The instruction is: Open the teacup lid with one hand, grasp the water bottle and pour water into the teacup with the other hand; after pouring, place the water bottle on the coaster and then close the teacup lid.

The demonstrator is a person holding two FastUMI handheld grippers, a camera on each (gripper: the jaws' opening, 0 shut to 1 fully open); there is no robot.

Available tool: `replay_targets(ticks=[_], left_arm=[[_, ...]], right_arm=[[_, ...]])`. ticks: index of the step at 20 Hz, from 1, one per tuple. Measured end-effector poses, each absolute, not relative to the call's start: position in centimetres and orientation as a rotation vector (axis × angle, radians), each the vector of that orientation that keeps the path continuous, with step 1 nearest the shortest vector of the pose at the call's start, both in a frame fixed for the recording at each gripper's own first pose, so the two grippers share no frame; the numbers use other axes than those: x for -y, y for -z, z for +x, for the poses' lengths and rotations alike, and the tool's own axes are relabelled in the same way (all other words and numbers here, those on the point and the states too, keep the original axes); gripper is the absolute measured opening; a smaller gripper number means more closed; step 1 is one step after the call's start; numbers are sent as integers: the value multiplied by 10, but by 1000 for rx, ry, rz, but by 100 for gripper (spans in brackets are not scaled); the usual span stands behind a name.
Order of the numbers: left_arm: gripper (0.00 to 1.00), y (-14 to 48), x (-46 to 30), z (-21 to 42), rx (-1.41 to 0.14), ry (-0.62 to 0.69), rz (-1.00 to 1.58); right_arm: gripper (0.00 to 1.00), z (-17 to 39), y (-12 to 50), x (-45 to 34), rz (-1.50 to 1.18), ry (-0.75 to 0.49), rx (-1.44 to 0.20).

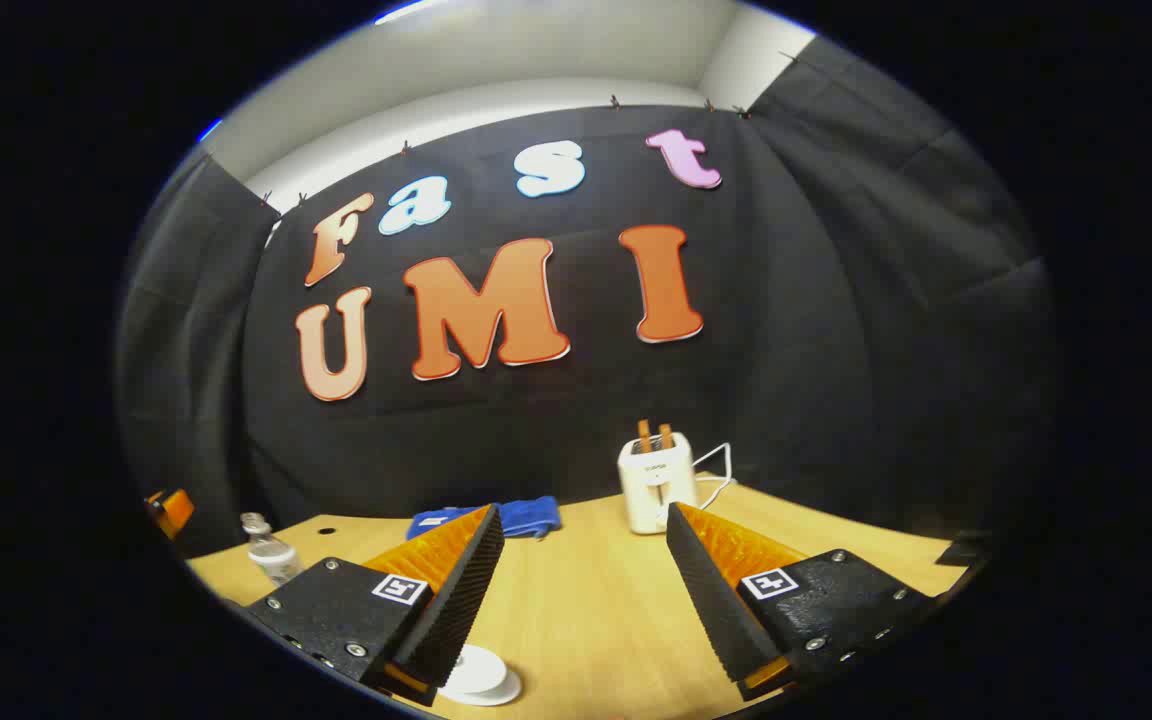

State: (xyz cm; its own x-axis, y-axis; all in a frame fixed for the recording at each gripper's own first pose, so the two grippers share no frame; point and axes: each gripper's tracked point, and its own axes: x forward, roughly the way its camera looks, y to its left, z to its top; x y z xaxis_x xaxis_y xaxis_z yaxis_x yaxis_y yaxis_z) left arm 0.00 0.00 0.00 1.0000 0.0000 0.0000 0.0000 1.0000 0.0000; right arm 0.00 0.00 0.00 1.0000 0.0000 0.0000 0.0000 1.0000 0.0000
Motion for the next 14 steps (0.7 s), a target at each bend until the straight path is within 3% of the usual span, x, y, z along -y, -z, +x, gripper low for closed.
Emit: replay_targets(ticks=[5,14], left_arm=[[98,-1,46,-9,-37,105,-20],[99,0,55,-19,-27,122,-67]], right_arm=[[98,-6,1,-3,-12,6,-25],[98,-12,3,-20,-76,-25,-6]])
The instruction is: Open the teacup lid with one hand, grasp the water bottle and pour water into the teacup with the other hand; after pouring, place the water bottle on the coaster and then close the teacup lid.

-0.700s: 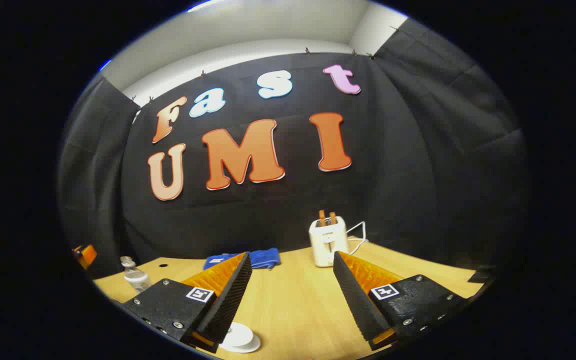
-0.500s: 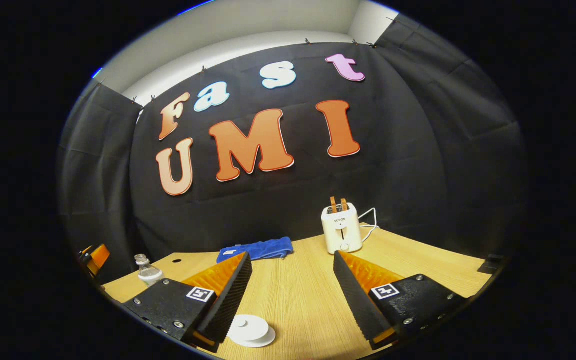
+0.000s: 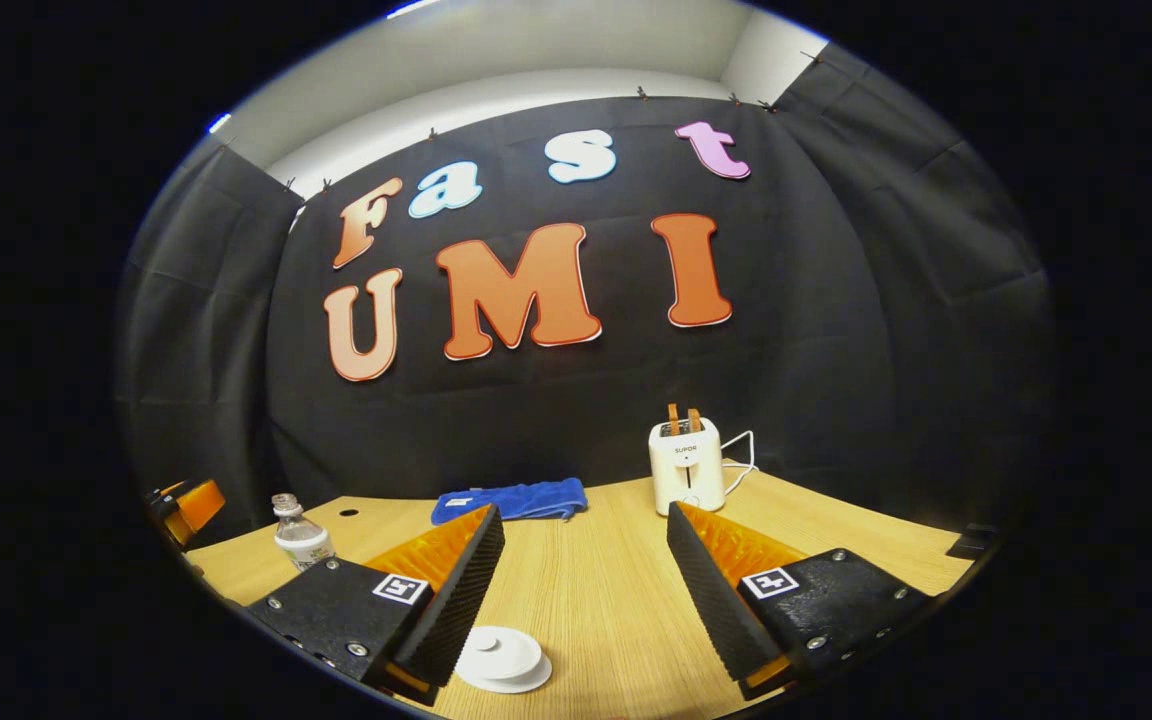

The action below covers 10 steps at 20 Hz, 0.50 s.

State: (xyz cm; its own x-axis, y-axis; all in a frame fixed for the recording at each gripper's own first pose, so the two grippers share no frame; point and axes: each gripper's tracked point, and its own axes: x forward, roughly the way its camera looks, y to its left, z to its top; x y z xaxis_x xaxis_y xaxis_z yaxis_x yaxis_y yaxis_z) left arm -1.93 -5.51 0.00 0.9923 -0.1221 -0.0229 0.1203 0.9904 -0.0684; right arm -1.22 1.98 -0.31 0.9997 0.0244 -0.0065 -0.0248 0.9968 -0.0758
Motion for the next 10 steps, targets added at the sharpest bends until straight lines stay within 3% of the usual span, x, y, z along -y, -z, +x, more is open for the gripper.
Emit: replay_targets(ticks=[10], left_arm=[[99,18,62,-15,-76,157,-84]], right_arm=[[98,-5,24,-43,-143,-57,-37]])
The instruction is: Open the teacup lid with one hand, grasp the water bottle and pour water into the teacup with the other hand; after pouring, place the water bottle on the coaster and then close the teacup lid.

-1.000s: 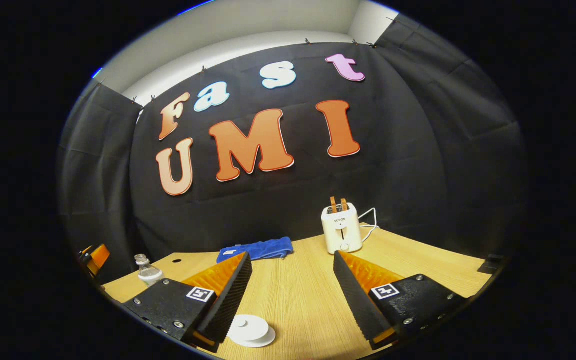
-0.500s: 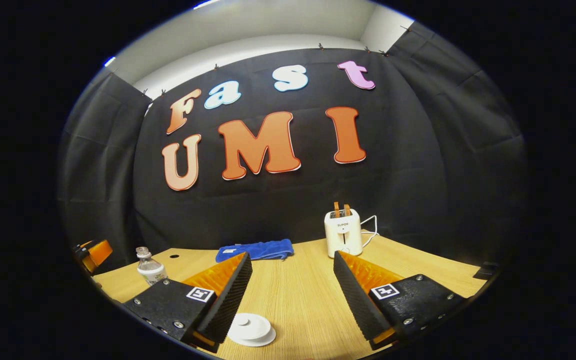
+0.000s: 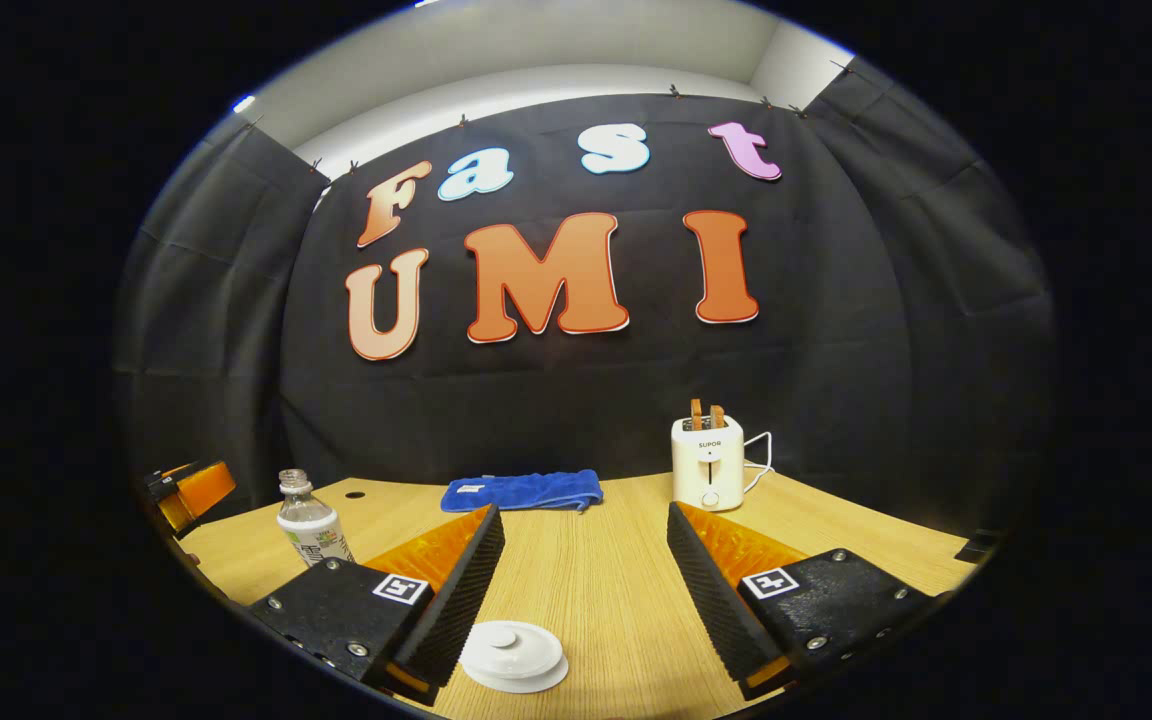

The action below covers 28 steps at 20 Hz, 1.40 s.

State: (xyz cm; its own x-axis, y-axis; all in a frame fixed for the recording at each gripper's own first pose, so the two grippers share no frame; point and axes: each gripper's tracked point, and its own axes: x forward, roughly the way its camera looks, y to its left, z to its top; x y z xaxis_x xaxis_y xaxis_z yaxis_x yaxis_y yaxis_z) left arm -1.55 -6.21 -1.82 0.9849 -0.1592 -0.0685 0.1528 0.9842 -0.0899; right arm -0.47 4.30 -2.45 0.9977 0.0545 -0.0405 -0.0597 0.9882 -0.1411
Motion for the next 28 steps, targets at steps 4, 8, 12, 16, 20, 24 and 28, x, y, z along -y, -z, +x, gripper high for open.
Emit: replay_targets(ticks=[4,8,12,16,20,24,28], left_arm=[[99,22,59,-15,-86,152,-84],[99,28,62,-15,-94,159,-73],[99,31,65,-15,-100,162,-65],[99,32,65,-16,-108,166,-61],[99,35,65,-16,-110,166,-54],[99,38,64,-16,-116,162,-47],[99,41,64,-16,-124,160,-51]], right_arm=[[98,2,46,-55,-209,-64,-80],[98,5,72,-65,-224,-75,-136],[98,8,95,-73,-260,-80,-198],[99,8,114,-78,-326,-101,-257],[92,3,134,-79,-333,-121,-320],[74,3,142,-80,-323,-133,-358],[56,2,150,-80,-333,-143,-390]])
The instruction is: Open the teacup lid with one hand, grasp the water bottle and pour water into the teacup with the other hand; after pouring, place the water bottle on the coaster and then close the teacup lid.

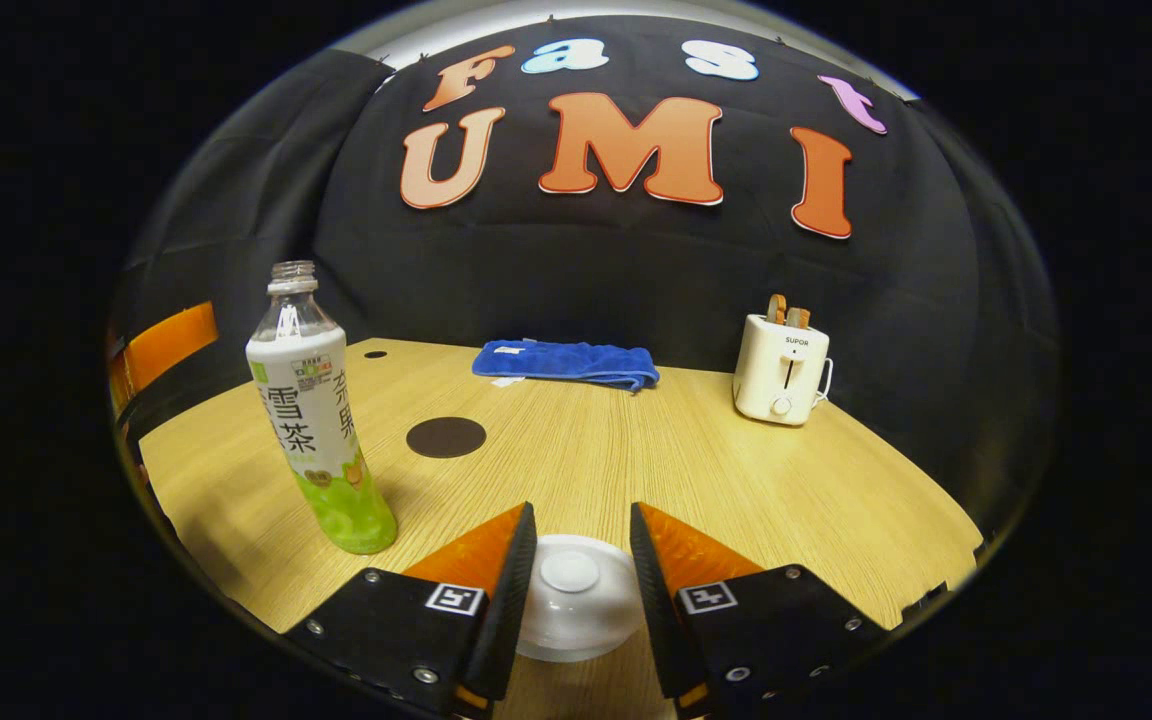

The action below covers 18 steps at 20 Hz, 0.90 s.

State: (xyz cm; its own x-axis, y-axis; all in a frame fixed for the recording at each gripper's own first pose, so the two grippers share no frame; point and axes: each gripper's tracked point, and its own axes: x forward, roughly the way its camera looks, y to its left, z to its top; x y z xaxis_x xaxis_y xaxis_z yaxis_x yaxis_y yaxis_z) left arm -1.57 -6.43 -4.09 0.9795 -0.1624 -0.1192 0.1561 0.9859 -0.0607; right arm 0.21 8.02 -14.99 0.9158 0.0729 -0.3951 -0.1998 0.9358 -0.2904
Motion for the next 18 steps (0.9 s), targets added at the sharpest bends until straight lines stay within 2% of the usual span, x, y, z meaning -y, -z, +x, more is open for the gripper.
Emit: replay_targets(ticks=[1,2,3,7,13,18], left_arm=[[99,41,64,-16,-124,160,-49],[99,40,64,-16,-123,159,-49],[99,40,63,-16,-122,158,-49],[99,42,64,-16,-127,155,-54],[99,42,69,-19,-132,167,-54],[99,36,84,-30,-125,210,-57]], right_arm=[[52,1,153,-80,-333,-146,-400],[41,0,155,-82,-331,-153,-409],[42,0,155,-83,-328,-158,-410],[25,0,154,-84,-351,-170,-404],[19,0,129,-78,-306,-173,-350],[19,3,99,-32,-290,-82,-305]])
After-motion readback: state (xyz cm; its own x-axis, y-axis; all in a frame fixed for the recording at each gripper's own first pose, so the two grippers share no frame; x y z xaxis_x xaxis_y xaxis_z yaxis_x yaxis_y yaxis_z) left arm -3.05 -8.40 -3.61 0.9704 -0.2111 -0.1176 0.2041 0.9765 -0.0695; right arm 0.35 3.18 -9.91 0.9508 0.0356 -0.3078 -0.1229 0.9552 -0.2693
